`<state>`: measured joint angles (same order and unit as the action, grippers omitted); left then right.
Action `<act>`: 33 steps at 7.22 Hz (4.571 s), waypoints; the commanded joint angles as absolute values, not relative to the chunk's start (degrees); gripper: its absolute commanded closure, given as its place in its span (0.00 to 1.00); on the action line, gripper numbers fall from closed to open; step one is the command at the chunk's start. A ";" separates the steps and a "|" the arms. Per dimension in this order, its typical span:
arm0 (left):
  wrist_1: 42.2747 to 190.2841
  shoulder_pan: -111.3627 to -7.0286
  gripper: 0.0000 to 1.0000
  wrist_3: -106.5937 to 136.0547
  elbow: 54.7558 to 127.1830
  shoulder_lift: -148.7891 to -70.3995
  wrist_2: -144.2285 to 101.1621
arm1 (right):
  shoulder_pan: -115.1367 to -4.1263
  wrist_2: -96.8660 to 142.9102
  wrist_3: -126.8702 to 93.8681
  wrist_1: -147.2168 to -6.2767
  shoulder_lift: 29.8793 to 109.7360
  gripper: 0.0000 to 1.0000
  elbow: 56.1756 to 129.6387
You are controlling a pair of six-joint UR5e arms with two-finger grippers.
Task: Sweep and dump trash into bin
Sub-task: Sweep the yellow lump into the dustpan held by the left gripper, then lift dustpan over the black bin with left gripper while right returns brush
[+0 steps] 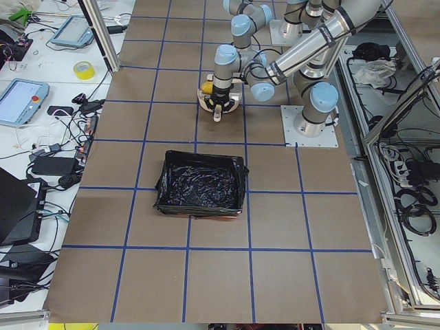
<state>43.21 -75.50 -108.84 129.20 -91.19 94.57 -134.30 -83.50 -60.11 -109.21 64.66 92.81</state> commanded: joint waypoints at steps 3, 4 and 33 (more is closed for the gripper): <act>43.24 -75.50 1.00 -108.81 129.20 -91.14 94.57 | -134.30 -87.18 -58.81 -106.96 64.69 1.00 92.81; 43.16 -75.50 1.00 -108.81 129.20 -91.14 94.57 | -134.30 -88.49 -58.28 -107.14 64.69 1.00 92.81; 88.10 -36.61 1.00 -136.34 102.96 -92.19 66.09 | -86.47 -96.50 1.85 -98.26 75.15 1.00 91.85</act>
<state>80.36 -43.48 -128.45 107.50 -90.97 66.75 -95.40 -96.05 -8.86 -97.86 74.88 91.81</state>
